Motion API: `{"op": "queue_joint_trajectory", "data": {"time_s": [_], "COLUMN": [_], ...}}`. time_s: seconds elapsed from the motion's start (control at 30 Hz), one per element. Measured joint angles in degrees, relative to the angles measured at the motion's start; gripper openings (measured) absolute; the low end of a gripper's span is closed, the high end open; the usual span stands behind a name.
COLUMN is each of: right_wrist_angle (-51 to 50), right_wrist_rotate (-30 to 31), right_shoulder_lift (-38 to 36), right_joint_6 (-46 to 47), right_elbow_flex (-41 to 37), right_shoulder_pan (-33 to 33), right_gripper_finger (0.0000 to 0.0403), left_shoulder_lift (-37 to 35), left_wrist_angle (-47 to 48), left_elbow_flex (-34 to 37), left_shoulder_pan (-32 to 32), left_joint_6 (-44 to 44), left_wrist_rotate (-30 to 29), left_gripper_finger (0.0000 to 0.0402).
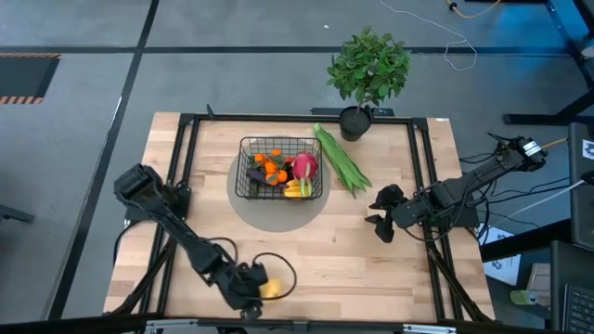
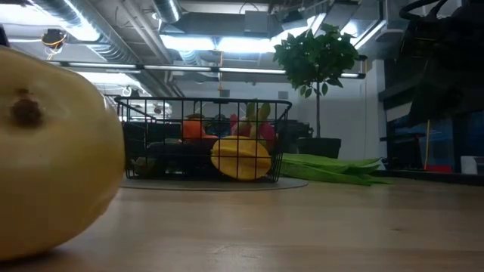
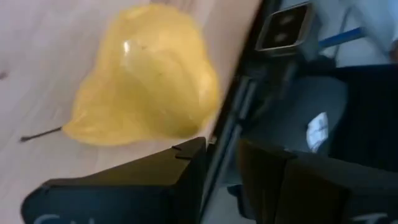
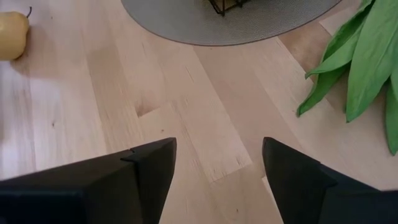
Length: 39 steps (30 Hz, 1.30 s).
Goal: Build produce basket
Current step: Put the yellow pear into the black wire basket
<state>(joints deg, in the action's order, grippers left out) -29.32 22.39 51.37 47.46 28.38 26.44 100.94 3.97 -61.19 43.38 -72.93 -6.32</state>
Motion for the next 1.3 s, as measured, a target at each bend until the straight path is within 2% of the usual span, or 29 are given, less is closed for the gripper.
{"op": "queue_joint_trajectory", "data": {"time_s": [0.1, 0.2, 0.37, 0.43, 0.67, 0.87, 0.97, 1.17, 1.3], "right_wrist_angle": [0.0, 0.0, 0.0, 0.0, 0.0, -0.1, -0.1, -0.1, -0.1], "right_wrist_rotate": [0.0, 0.0, 0.0, 0.0, 0.0, 0.0, 0.0, 0.0, 0.0], "right_shoulder_lift": [0.0, 0.0, 0.0, 0.0, 0.0, 0.0, 0.0, 0.0, 0.0], "right_joint_6": [-0.3, -0.8, 0.0, 0.0, -0.1, -0.1, -0.1, -0.1, -0.1], "right_elbow_flex": [0.0, 0.0, 0.0, 0.0, 0.0, 0.0, 0.0, 0.0, 0.0], "right_shoulder_pan": [0.0, 0.0, 0.0, 0.0, 0.0, 0.0, 0.0, 0.0, 0.0], "right_gripper_finger": [0.0227, 0.0227, 0.0227, 0.0227, 0.0227, 0.0227, 0.0227, 0.0227, 0.0227], "left_shoulder_lift": [3.7, 5.0, 5.0, 5.0, 4.7, 3.7, 3.5, 3.5, 3.5], "left_wrist_angle": [-0.1, -0.2, 0.3, 0.0, 0.9, 3.2, 7.6, 19.2, 20.3], "left_elbow_flex": [-1.8, -2.5, -2.5, -2.5, -2.5, -2.6, -2.7, -2.6, -2.6], "left_shoulder_pan": [-0.2, 0.1, -1.8, -3.1, -6.8, -8.2, -9.0, -9.7, -10.1], "left_joint_6": [0.4, 0.7, 6.6, 9.7, 17.5, 25.7, 25.3, 17.9, 13.9], "left_wrist_rotate": [2.0, 1.4, -10.3, -12.6, -9.4, -9.2, -9.2, -9.2, -9.2], "left_gripper_finger": [0.0077, 0.0077, 0.0077, 0.0077, 0.0077, 0.0077, 0.0077, 0.0079, 0.0099]}}
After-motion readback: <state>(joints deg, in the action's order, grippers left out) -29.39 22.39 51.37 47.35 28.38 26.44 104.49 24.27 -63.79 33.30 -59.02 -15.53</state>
